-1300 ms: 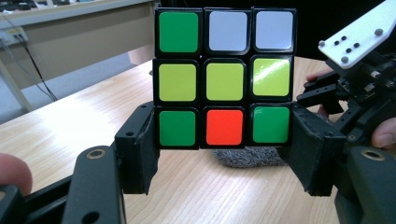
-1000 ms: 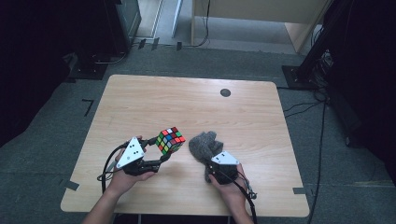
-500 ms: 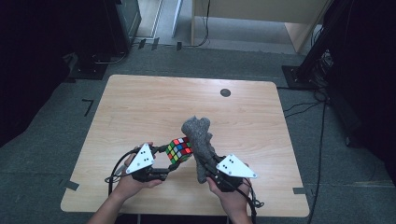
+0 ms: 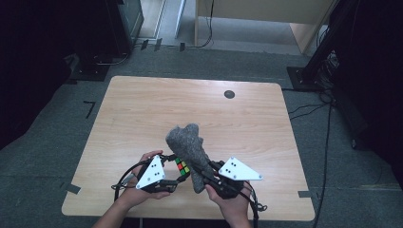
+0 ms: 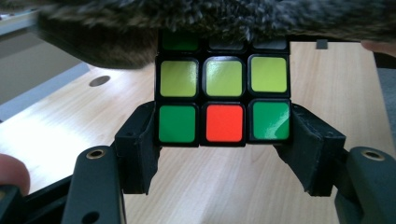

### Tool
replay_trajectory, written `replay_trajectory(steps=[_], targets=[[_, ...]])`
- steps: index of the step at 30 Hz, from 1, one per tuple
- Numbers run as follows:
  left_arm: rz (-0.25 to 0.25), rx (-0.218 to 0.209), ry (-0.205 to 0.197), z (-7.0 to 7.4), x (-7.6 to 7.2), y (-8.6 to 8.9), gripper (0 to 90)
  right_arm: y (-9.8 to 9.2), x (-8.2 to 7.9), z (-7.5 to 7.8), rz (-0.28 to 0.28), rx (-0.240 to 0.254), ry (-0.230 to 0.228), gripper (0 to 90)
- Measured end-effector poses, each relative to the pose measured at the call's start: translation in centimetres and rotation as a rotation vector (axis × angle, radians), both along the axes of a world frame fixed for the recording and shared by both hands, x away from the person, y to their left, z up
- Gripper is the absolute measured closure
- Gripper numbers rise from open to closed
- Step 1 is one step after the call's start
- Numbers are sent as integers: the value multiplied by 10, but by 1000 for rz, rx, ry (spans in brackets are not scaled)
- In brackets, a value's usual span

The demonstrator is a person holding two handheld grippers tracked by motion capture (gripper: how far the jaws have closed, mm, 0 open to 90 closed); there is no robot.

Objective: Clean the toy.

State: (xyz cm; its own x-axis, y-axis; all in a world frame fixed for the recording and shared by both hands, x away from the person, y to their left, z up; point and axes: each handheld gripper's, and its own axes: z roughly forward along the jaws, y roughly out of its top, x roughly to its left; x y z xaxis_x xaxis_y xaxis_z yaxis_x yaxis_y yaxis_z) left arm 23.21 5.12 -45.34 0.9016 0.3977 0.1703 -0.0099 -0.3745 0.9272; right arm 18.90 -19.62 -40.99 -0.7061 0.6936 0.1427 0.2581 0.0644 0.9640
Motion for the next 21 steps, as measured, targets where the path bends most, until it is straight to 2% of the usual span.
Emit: replay_trajectory(steps=[1,3,6,8,10,11,12,14,16,17,18,19,21], targets=[[5,-1,0,0,1,1,346,-3,3,-2,-10,16,25,726],[17,6,-3,0,1,3,345,-9,7,-6,-34,15,53,724],[29,32,-18,-1,1,2,345,-12,16,-11,-52,-34,109,717],[36,38,-18,-1,1,1,345,-14,18,-14,-74,-57,121,717],[46,50,-15,-1,1,0,345,-12,16,-12,-89,-80,102,717],[51,57,-16,-1,1,-1,345,-10,11,-9,-100,-95,74,717],[60,76,-22,-1,0,-3,345,-7,8,-7,-94,-105,49,717],[71,102,-35,-1,-3,-7,345,8,-4,1,-41,-150,-22,716],[75,109,-46,2,-5,-9,345,22,-9,3,-10,-215,-38,714],[79,102,-46,4,-7,-10,345,32,-12,1,-2,-264,-39,713],[86,121,-54,5,-7,-11,346,41,-14,-3,5,-319,-37,711],[95,142,-69,5,-7,-11,346,44,-15,-5,-8,-340,-52,712],[96,138,-58,4,-7,-10,346,45,-13,-6,-11,-344,-45,715]])
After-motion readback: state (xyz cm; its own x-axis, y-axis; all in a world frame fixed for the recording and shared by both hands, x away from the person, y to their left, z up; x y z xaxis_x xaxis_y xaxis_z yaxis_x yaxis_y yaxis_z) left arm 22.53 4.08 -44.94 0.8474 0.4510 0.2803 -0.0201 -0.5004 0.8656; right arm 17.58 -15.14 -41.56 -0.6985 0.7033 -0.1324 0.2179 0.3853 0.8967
